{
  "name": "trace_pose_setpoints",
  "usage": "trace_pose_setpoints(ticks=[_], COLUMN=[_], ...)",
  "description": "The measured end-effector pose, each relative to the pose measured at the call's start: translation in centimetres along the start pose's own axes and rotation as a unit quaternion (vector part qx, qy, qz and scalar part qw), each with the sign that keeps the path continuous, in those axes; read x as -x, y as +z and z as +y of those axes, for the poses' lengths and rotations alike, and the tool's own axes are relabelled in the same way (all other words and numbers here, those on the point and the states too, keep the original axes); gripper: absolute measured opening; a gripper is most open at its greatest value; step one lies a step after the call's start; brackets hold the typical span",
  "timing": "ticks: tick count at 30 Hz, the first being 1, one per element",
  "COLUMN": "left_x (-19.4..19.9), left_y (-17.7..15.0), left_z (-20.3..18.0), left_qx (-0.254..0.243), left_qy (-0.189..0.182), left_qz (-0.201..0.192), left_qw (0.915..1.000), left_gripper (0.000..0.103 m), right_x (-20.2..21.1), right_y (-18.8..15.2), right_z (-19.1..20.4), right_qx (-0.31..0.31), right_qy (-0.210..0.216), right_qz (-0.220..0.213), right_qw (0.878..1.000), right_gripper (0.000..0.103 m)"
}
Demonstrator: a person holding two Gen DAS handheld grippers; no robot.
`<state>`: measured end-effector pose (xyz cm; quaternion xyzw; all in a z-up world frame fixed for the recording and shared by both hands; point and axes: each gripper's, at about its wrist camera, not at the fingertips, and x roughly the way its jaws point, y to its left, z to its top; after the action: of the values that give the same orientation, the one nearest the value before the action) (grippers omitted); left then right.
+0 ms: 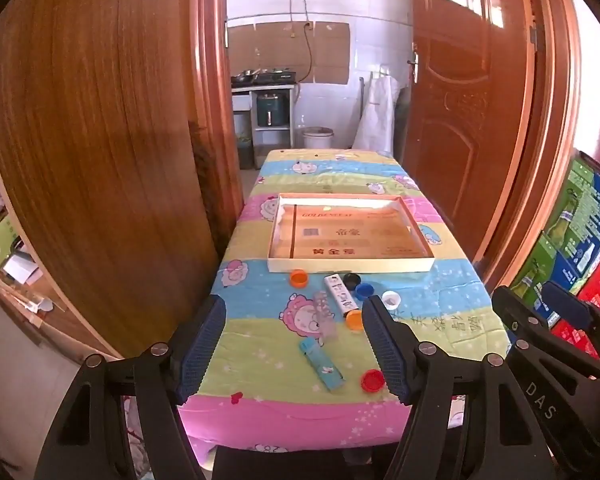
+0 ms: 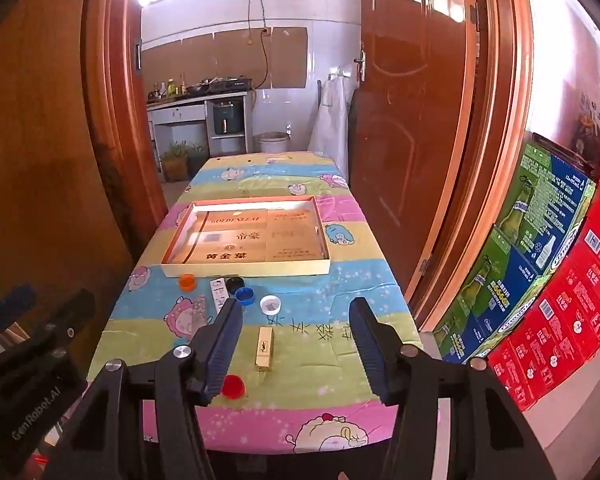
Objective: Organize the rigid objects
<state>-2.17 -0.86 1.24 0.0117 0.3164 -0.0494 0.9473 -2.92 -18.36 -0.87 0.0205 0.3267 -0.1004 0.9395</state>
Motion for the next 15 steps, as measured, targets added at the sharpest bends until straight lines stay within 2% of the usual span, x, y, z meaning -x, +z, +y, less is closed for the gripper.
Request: trace_pose_setpoints(ticks=[15], left_x=[0.59], left_y=[0.01], left_z=[-0.11], left_qx=[0.000], left_qy=[-0.005], left_qz=[-0.009], left_qw=[0.9999], left_gripper=[0.072], right_x=[0.37], right_y=[0.37], right_z=[0.50], right_qx=[0.001], right_qy=[0.000], right_qz=[-0.004], right_qw=[1.000], right_gripper=[0.055])
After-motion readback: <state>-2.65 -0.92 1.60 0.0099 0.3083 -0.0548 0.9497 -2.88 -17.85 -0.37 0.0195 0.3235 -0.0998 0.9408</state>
